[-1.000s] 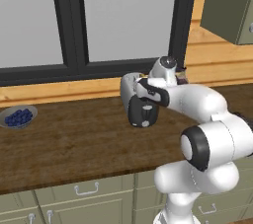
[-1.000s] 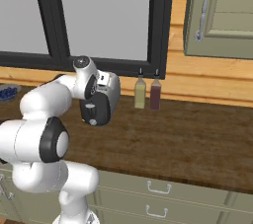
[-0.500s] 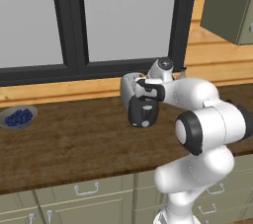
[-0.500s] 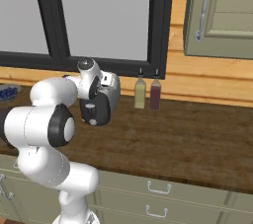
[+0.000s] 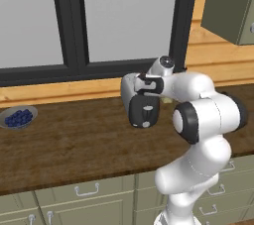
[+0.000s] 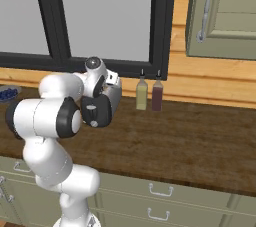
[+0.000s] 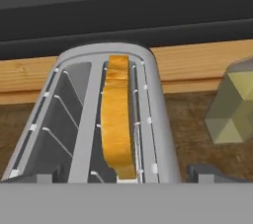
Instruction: Start the toaster. Once the lever pops up, take the bread to the plate on the dining counter.
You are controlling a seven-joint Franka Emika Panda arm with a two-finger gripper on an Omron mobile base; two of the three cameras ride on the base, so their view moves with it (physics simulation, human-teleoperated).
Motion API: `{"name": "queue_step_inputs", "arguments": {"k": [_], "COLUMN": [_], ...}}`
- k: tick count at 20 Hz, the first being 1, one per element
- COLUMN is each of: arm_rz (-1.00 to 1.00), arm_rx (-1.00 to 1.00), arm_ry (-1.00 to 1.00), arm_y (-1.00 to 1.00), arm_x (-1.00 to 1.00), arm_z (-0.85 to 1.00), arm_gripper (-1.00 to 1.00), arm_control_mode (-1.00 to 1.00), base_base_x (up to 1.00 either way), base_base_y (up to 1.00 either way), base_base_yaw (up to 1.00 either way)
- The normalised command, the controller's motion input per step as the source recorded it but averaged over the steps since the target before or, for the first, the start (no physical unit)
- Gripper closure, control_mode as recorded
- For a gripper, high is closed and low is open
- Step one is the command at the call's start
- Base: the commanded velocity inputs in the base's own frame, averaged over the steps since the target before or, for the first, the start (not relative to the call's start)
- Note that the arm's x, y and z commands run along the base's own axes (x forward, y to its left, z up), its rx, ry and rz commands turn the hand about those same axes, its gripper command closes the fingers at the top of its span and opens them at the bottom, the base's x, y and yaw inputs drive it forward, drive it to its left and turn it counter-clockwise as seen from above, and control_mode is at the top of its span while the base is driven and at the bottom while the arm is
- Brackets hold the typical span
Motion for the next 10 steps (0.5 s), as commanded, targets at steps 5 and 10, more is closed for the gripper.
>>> {"name": "queue_step_inputs", "arguments": {"k": [5,10], "arm_rz": [0.00,0.00], "arm_rx": [0.06,0.01], "arm_ry": [0.00,0.00], "arm_y": [0.00,0.00], "arm_x": [0.31,0.20], "arm_z": [-0.27,-0.40], "arm_gripper": [-1.00,1.00], "arm_control_mode": [-1.00,-1.00], "base_base_x": [0.00,0.00], "base_base_y": [0.00,0.00], "base_base_yaw": [0.00,0.00]}}
